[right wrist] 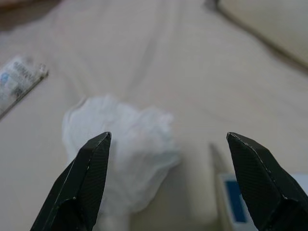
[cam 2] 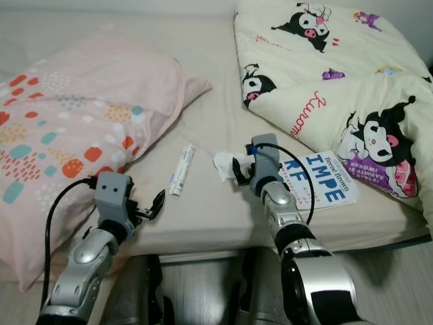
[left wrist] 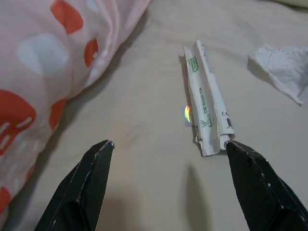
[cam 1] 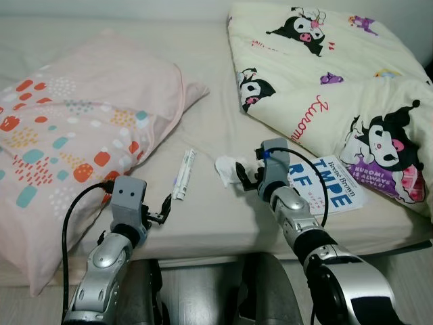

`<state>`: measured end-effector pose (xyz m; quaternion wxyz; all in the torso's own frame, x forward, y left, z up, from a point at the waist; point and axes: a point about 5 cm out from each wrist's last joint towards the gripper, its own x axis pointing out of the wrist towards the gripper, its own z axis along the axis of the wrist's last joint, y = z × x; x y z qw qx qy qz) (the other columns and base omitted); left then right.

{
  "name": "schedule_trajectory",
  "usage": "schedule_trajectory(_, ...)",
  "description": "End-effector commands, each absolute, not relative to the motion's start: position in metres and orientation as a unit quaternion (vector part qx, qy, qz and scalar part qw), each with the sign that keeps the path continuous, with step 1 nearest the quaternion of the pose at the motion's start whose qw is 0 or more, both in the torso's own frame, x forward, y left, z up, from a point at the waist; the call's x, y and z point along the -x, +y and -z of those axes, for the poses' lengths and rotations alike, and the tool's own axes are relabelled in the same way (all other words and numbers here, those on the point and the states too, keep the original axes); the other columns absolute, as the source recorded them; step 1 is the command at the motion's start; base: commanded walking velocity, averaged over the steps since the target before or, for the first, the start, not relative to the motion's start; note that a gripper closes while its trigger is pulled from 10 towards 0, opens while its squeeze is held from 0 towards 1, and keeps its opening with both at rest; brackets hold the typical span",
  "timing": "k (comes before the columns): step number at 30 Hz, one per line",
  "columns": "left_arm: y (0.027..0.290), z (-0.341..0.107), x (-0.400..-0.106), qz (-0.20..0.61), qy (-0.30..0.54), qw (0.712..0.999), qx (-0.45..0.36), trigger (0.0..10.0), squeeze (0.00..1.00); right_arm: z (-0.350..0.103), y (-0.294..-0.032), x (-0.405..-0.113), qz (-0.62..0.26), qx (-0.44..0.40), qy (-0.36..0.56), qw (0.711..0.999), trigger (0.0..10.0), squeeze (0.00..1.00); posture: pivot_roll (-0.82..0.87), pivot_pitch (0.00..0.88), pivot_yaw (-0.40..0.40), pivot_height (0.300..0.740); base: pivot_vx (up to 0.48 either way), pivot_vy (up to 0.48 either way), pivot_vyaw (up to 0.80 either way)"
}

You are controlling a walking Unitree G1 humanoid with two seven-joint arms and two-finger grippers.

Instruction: Clean up the room

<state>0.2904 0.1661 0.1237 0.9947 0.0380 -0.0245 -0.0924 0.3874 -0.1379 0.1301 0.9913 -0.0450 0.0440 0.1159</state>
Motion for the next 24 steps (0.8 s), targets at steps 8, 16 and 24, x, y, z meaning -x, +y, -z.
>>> schedule_trajectory(8,0.173,-0.125,-0.277,0.121,-0.012,0.991,-0.055,10.0,1.00,-0.121,-0.139,-0.387,-0.153,0.118,0.113,0.975,10.0,0.00,0.26,0.404,-0.107,0.584,0.000,0.000,0.00)
schedule_trajectory(16,0.179,-0.127,-0.273,0.115,-0.012,0.991,-0.060,10.0,1.00,-0.126,-0.144,-0.390,-0.147,0.150,0.102,0.972,0.0,0.00,0.28,0.405,-0.111,0.584,0.000,0.000,0.00)
schedule_trajectory(24,0.184,-0.129,-0.271,0.113,-0.006,0.992,-0.064,10.0,1.00,-0.126,-0.147,-0.390,-0.145,0.152,0.106,0.972,0.0,0.00,0.28,0.403,-0.109,0.584,0.000,0.000,0.00)
